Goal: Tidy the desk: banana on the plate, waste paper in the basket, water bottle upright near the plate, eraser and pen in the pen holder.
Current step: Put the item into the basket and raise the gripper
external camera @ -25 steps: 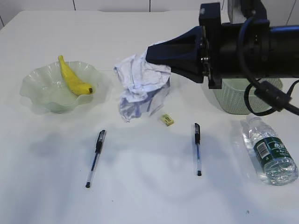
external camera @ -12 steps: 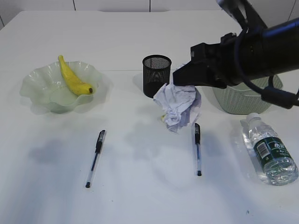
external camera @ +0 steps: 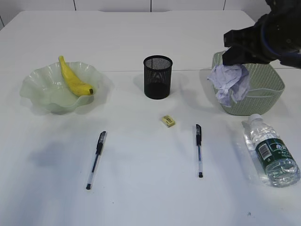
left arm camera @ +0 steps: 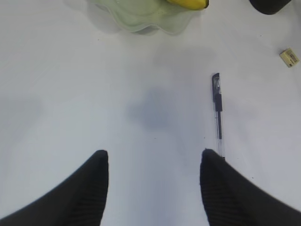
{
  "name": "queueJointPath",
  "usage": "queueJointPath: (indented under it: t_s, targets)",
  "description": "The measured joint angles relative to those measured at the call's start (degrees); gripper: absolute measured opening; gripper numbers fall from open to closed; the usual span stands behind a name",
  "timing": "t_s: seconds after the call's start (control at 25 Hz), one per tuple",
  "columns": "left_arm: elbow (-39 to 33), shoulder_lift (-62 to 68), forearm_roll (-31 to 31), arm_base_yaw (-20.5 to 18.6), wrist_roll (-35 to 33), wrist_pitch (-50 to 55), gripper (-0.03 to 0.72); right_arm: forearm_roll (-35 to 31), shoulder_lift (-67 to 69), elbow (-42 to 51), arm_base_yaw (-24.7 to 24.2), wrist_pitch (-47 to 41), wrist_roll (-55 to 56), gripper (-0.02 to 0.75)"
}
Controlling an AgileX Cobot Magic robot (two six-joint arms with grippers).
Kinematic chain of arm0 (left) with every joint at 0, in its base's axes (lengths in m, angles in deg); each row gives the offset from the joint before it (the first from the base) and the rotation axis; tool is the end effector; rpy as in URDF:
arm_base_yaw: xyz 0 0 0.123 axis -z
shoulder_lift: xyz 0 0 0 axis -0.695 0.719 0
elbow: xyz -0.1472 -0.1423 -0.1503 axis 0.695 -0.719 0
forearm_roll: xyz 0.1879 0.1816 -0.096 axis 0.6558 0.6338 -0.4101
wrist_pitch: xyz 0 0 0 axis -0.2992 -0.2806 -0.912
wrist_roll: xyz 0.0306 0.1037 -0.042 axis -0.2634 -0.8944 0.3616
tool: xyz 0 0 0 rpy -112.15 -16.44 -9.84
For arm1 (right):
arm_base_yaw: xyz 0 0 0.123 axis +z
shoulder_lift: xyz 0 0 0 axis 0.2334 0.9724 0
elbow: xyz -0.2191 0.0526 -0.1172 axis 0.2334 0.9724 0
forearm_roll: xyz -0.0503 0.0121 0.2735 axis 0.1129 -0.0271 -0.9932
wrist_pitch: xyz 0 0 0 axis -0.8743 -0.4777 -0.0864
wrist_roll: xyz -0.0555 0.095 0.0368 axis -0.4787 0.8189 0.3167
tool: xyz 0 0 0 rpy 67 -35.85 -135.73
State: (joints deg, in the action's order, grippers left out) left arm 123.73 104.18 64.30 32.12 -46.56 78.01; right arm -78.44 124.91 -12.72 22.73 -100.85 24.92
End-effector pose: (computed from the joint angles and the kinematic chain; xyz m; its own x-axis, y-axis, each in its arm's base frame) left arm 0.2521 0.0139 0.2685 -0.7754 -0.1606 -0.6107 0.0051 0.9655 -0.2603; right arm 0.3733 0.0939 0.2399 -0.7288 -0.0465 -0.6831 -0.2955 0.9213 0.2526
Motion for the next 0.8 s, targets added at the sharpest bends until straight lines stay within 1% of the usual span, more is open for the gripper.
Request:
queueJointPath:
  t_s: [0.16,0.32,0.44,0.68,0.8]
  targets:
    - [0.0,0.0,-0.2,0.0,0.1,0.2,0.432,0.8,5.0,-5.2,-3.7,0.5,1.2,0.039]
    - [0.0,0.0,-2.0,0.0,0.1,0.3,0.431,4.7,11.1,-12.3,-4.8,0.9,2.9,0.039]
    - [0.0,0.0,-2.3,0.0,0.1,0.7,0.431,10.6,15.7,-17.8,-4.9,0.9,6.9,0.039]
    - [0.0,0.0,-2.3,0.0,0.1,1.3,0.430,26.9,23.9,-27.9,-4.9,-0.5,17.2,0.039]
    - [0.0,0.0,-2.3,0.0,0.1,1.3,0.430,32.0,27.0,-31.6,-4.9,-1.7,20.9,0.039]
